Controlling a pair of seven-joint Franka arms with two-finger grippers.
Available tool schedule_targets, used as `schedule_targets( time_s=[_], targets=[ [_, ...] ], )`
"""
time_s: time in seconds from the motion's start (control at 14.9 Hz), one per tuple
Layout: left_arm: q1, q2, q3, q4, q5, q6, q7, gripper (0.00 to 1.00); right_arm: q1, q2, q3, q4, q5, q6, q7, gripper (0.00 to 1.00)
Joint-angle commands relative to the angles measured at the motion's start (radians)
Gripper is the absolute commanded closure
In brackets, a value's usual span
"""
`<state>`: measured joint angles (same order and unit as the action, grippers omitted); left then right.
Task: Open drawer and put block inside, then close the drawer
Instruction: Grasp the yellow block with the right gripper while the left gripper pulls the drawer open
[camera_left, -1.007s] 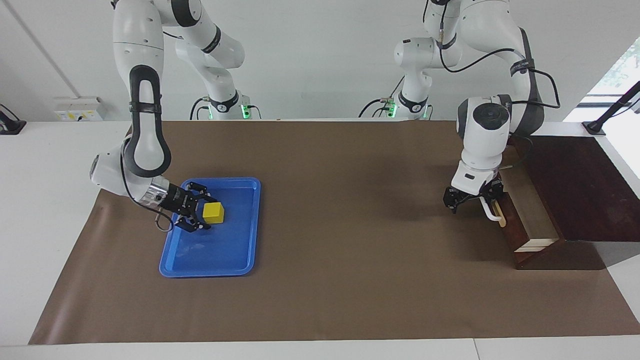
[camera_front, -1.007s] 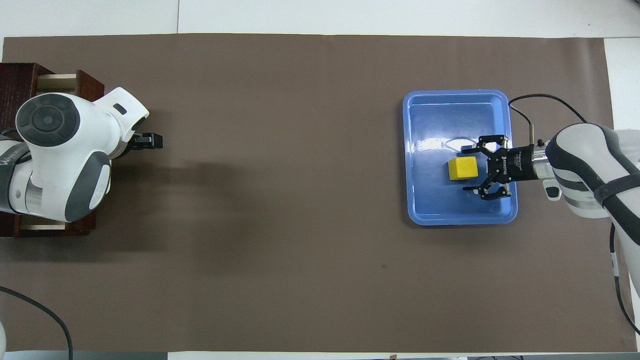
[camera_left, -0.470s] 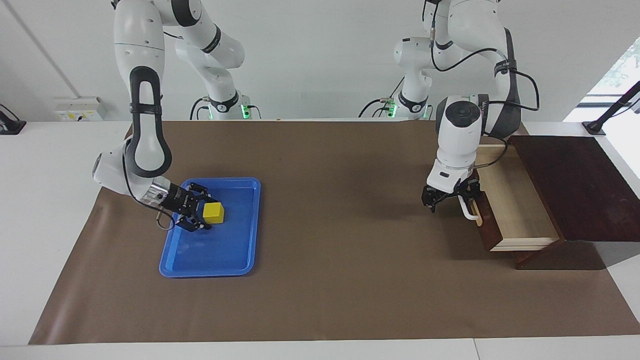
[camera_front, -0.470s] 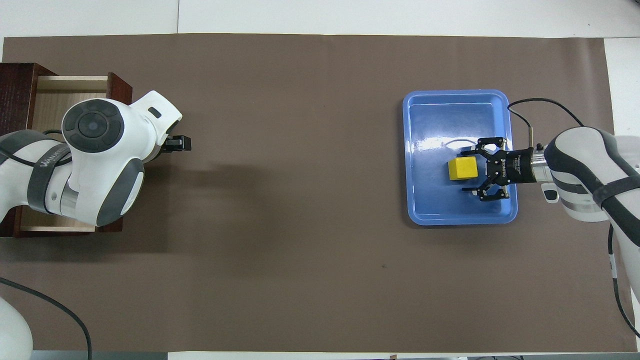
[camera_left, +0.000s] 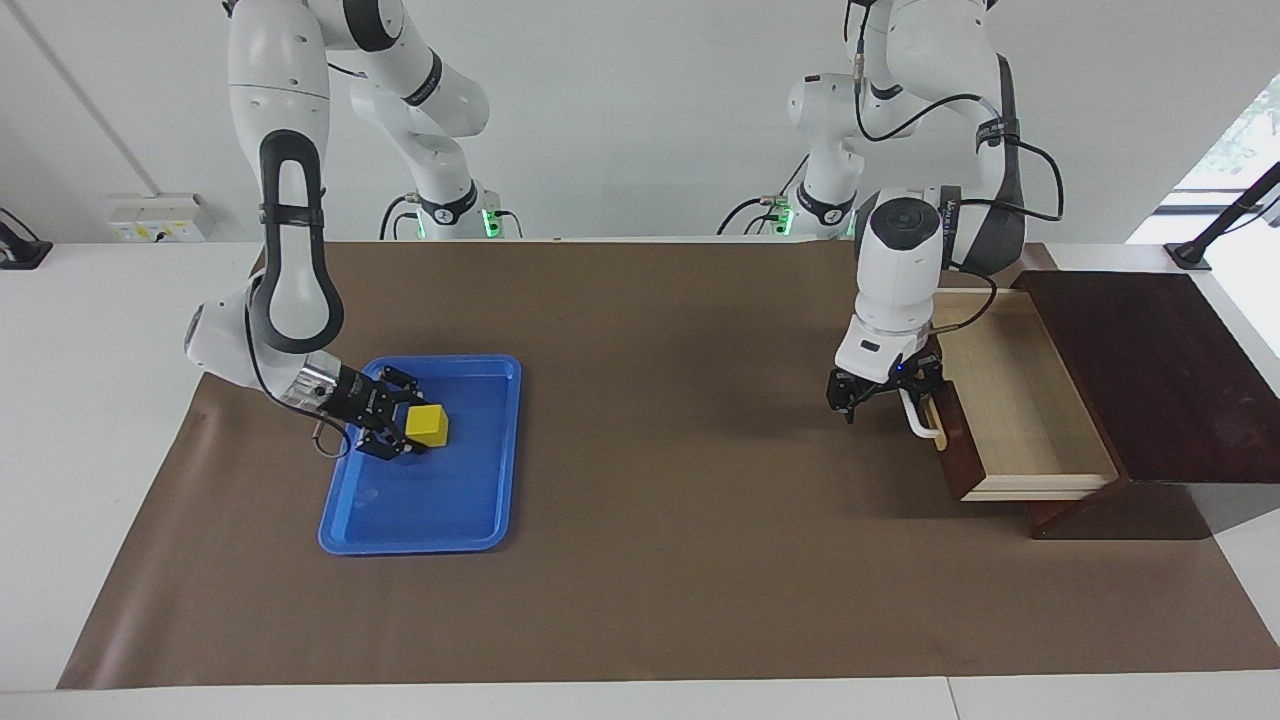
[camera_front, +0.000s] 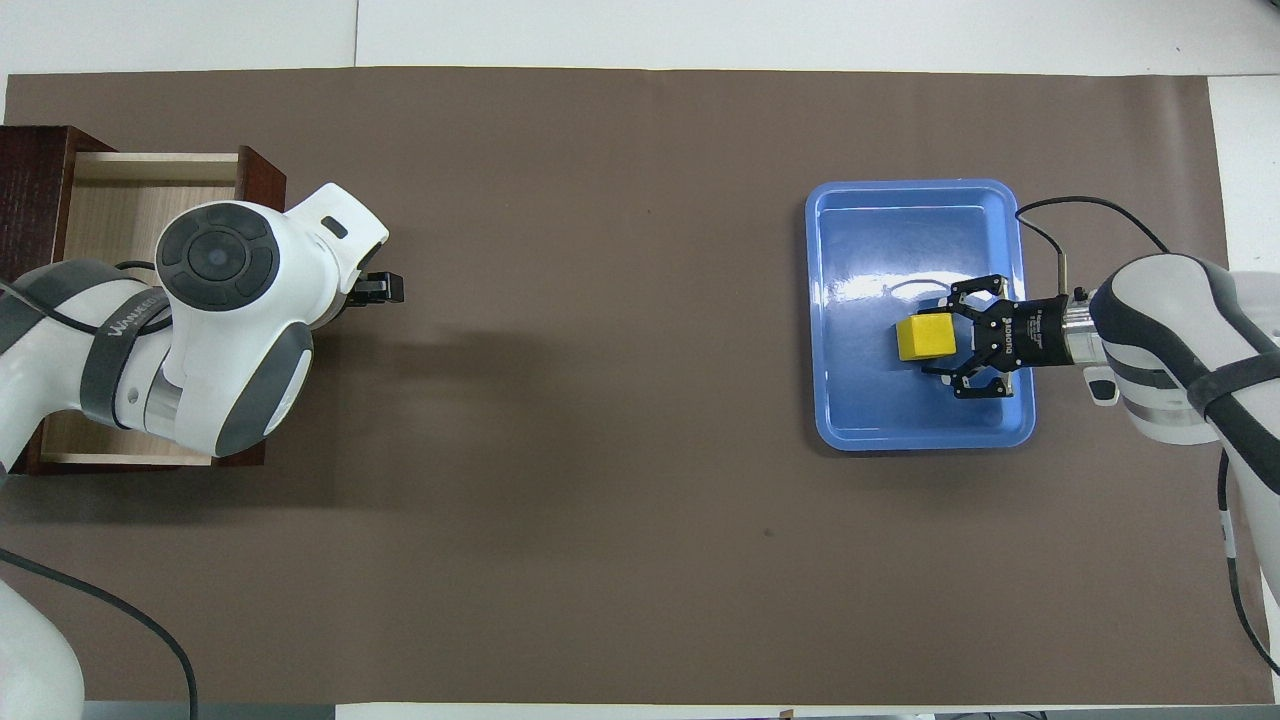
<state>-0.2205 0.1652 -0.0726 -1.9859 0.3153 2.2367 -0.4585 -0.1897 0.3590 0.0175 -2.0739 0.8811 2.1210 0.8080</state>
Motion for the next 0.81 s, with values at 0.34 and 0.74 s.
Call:
schedule_targets(
  time_s=[0.34, 0.74],
  targets=[
    [-0.022, 0.007, 0.01, 0.019, -0.013, -0.031, -0.026, 0.0, 0.001, -0.003, 0.002, 0.074, 0.012, -0.098, -0.027, 1.0],
    [-0.017, 0.034, 0.01, 0.154, -0.012, -0.187, -0.023, 0.0, 0.102, -0.005, 0.009, 0.202, 0.01, -0.089, 0.161, 1.0]
  ],
)
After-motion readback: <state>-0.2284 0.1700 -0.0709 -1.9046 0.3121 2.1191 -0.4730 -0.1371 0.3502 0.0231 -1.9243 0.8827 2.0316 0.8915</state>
